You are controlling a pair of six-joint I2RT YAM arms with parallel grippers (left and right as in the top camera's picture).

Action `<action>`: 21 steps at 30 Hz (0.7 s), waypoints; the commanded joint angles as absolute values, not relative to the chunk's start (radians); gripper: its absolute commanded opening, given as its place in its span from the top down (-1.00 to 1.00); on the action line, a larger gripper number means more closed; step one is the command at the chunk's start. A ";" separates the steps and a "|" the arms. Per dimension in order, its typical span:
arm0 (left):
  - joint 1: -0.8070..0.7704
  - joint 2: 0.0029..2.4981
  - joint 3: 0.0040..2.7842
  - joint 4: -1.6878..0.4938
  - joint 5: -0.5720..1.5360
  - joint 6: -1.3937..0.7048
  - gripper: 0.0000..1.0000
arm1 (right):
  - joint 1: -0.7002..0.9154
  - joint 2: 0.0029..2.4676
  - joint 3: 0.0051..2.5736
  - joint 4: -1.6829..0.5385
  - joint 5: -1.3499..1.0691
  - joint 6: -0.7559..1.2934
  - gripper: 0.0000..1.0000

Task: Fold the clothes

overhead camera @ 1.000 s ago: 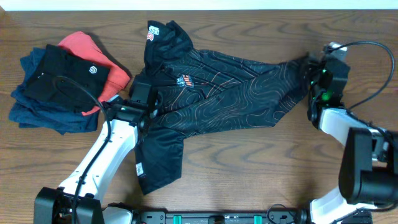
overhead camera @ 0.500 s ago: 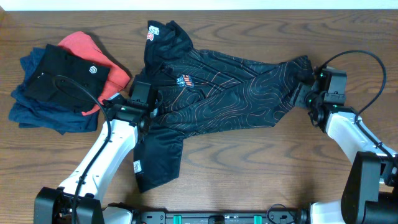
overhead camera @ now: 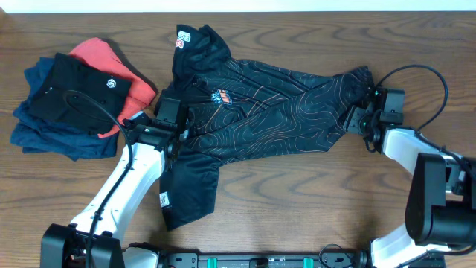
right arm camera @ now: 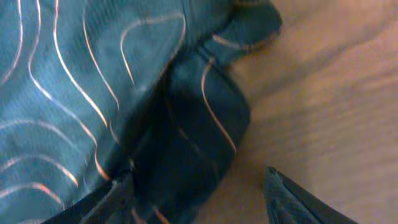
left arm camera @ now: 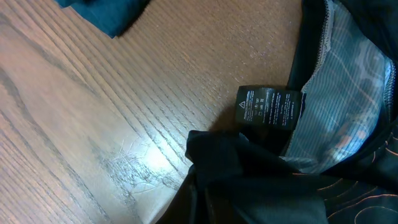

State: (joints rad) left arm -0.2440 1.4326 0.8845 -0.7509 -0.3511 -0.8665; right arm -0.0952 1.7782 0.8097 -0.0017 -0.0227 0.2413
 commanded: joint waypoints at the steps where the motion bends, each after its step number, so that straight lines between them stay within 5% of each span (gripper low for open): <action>1: -0.239 1.431 0.883 -0.752 -0.379 -0.861 0.87 | -0.092 1.847 0.801 0.023 -0.034 0.246 -0.22; 3: -0.239 1.431 0.883 -0.752 -0.379 -0.861 0.88 | -0.090 1.853 0.801 0.038 -0.034 0.246 0.10; 5: -0.239 1.431 0.883 -0.753 -0.379 -0.861 0.87 | -0.092 1.843 0.801 0.027 -0.033 0.245 0.74; 7: -0.239 1.431 0.883 -0.753 -0.379 -0.861 0.88 | -0.099 1.821 0.802 -0.008 -0.029 0.238 0.98; 16: -0.239 1.431 0.883 -0.753 -0.380 -0.860 0.87 | -0.214 1.526 1.025 -0.528 -0.029 0.198 0.91; 19: -0.239 1.431 0.883 -0.754 -0.379 -0.860 0.87 | -0.232 1.516 1.108 -0.676 0.012 0.178 0.53; 20: -0.239 1.431 0.883 -0.754 -0.379 -0.860 0.88 | -0.233 1.519 1.109 -0.684 0.020 0.178 0.13; 21: -0.239 1.431 0.883 -0.753 -0.379 -0.860 0.88 | -0.233 1.526 1.104 -0.682 0.026 0.177 -0.08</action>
State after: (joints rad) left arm -0.2440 1.4326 0.8845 -0.7509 -0.3511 -0.8658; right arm -0.2260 1.5169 1.0958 -0.6594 -0.0078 0.2008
